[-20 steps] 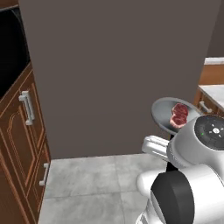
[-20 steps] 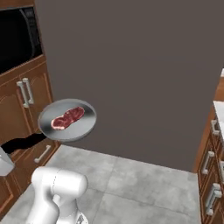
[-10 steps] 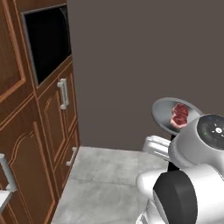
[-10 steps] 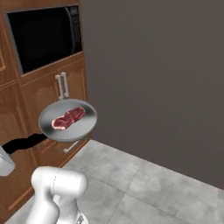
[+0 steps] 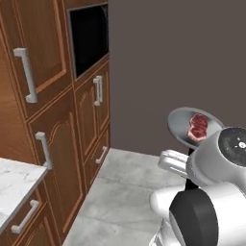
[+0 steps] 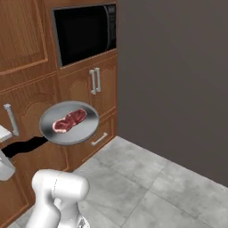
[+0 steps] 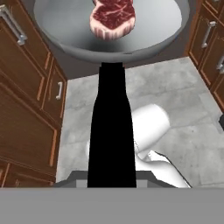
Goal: Pick up the pan with the steak in it and place it on the dining table. Then place the steak on the plate.
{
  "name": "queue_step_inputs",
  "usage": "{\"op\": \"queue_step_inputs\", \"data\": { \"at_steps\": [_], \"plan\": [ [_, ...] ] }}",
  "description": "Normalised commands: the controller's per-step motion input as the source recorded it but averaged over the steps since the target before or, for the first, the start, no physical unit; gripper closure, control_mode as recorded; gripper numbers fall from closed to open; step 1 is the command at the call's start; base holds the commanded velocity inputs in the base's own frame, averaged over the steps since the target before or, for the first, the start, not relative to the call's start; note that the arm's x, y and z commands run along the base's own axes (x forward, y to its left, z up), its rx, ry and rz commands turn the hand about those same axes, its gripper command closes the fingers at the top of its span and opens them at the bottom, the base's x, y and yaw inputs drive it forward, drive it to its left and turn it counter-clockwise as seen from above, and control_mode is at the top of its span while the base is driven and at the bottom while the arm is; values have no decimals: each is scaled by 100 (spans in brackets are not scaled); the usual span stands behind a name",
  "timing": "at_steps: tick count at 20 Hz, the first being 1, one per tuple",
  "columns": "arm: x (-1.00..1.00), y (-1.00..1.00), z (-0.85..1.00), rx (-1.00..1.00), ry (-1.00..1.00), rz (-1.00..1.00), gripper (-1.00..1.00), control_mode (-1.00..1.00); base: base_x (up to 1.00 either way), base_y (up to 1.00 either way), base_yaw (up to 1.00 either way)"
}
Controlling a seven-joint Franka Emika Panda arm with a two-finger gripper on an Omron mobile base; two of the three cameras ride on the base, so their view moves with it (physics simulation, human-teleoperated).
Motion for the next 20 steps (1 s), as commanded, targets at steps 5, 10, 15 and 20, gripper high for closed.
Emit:
{"op": "queue_step_inputs", "data": {
  "at_steps": [5,10,15,20],
  "plan": [
    [0,0,0,0,0,0,100,100,-23,-1,46],
    [0,0,0,0,0,0,100,100,-18,-2,49],
    [0,0,0,0,0,0,100,100,-16,-1,49],
    [0,0,0,0,0,0,100,100,-16,0,46]
  ]
}}
